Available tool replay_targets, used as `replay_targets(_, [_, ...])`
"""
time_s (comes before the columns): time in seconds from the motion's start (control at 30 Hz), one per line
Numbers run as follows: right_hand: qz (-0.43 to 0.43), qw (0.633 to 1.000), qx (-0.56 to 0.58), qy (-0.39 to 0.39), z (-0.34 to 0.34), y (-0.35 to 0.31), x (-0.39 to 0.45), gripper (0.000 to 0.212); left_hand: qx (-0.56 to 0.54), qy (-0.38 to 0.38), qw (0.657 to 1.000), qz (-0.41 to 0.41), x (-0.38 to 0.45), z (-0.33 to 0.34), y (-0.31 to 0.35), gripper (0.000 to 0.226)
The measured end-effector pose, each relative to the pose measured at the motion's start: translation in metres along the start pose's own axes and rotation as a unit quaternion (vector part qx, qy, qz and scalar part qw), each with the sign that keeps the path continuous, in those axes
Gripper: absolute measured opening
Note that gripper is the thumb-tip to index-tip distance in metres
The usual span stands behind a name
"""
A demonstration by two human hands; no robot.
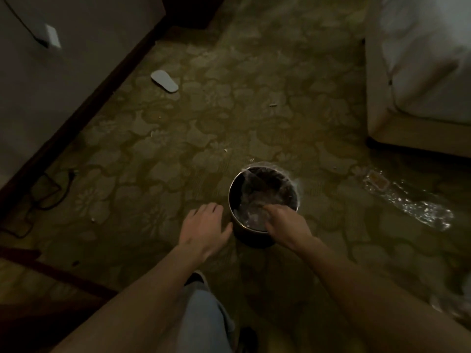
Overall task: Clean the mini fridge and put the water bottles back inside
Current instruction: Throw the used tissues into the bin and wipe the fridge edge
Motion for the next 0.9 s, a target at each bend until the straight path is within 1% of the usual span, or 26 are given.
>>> replay_targets(0.1, [-0.018, 0.999, -0.031, -0.003, -0.011, -0.014, -0.006, 0.041, 0.001, 0.007, 1.000, 0.005, -0.005, -0.007, 0.008, 0.052])
replay_targets(0.23, [-0.024, 0.997, -0.078, -0.009, -0.036, -0.039, -0.013, 0.053, 0.002, 0.034, 0.999, 0.015, -0.025, -0.035, 0.014, 0.054])
replay_targets(0.33, [-0.030, 0.995, -0.098, 0.001, -0.061, -0.064, -0.018, 0.063, 0.009, 0.063, 0.998, 0.009, -0.044, -0.068, 0.007, 0.057])
replay_targets(0.47, [-0.061, 0.991, -0.110, 0.034, -0.097, -0.108, -0.034, 0.068, 0.011, 0.115, 0.993, -0.013, -0.080, -0.124, -0.011, 0.059])
replay_targets(0.6, [-0.111, 0.983, -0.119, 0.083, -0.133, -0.172, -0.057, 0.067, 0.014, 0.165, 0.986, -0.034, -0.129, -0.181, -0.036, 0.061])
replay_targets(0.7, [-0.160, 0.974, -0.126, 0.102, -0.156, -0.235, -0.078, 0.071, 0.019, 0.201, 0.978, -0.044, -0.174, -0.221, -0.060, 0.061])
replay_targets(0.9, [-0.247, 0.949, -0.143, 0.133, -0.185, -0.359, -0.116, 0.070, 0.055, 0.268, 0.959, -0.078, -0.258, -0.287, -0.104, 0.061])
Point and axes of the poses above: each hand's wrist, its own x-axis towards the middle knuckle, its own z-axis out of the palm, y = z × x, the point moved 9 cm from there along x, towards the middle knuckle, and after that the axes turned 7 degrees about -z, right-handed, at the moved point
